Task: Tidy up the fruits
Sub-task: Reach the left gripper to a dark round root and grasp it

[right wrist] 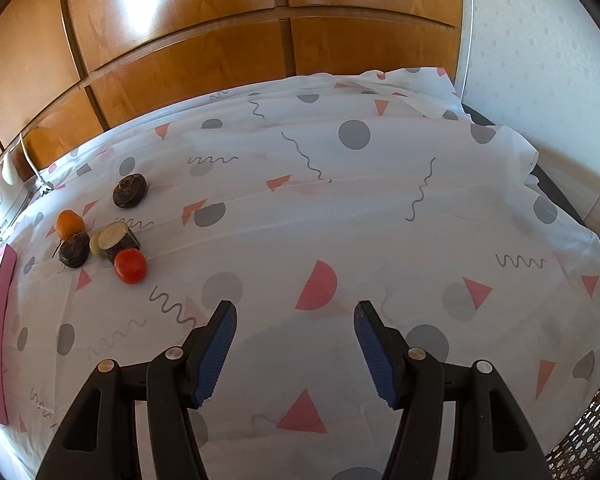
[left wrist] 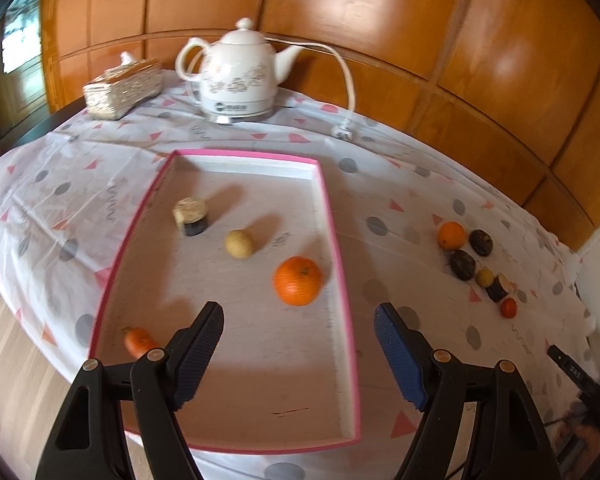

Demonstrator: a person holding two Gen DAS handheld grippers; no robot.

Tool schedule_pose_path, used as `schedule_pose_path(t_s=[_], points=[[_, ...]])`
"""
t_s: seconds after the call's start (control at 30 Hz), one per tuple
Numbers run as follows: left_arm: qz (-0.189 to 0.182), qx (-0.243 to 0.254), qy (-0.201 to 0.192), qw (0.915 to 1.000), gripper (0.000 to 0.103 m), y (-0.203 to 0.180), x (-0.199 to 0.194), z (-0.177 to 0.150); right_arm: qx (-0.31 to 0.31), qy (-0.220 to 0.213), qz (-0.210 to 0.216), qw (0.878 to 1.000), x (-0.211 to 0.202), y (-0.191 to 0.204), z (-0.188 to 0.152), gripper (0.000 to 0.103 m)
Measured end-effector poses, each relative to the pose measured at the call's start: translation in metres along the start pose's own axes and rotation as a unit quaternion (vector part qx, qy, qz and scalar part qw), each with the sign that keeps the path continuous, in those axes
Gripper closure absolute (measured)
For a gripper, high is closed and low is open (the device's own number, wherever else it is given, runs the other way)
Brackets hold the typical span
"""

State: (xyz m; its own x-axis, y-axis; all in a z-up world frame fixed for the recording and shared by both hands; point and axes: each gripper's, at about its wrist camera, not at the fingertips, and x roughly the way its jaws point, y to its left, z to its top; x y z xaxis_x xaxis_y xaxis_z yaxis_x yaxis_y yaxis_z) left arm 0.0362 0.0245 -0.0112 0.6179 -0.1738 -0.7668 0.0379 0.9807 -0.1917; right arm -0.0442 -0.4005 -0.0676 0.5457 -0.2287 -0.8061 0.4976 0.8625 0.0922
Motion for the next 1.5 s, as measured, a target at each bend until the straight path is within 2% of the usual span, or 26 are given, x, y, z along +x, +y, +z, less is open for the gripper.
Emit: schedule_pose_path(t_s=[0.23, 0.33, 0.7, 1.07, 1.33, 1.5], points=[[-0.051, 0.066, 0.019, 0.9963, 0.027, -0.041, 0.014, 0.011, 0.006, -0.001, -0.002, 1.0, 0.001, -0.006, 0.0, 0.041], [-0.071, 0.098, 0.028, 0.9922, 0.032, -0.064, 0.024, 0.015, 0.009, -0.002, -0.003, 1.0, 0.002, -0.009, 0.0, 0.041], [-0.129, 0.152, 0.087, 0.976, 0.061, -0.135, 0.075, 0.021, 0.023, -0.001, -0.009, 1.0, 0.004, -0.023, 0.002, 0.041], [-0.139, 0.168, 0.117, 0.9689, 0.062, -0.18, 0.115, 0.024, 0.023, 0.004, -0.005, 1.0, 0.007, -0.027, 0.003, 0.041], [-0.13, 0.161, 0.134, 0.9693, 0.062, -0.198, 0.145, 0.028, 0.029, 0.005, -0.008, 1.0, 0.01, -0.033, 0.005, 0.041], [-0.124, 0.155, 0.137, 0.9705, 0.057, -0.203, 0.155, 0.029, 0.028, 0.001, -0.015, 1.0, 0.011, -0.034, 0.004, 0.041]])
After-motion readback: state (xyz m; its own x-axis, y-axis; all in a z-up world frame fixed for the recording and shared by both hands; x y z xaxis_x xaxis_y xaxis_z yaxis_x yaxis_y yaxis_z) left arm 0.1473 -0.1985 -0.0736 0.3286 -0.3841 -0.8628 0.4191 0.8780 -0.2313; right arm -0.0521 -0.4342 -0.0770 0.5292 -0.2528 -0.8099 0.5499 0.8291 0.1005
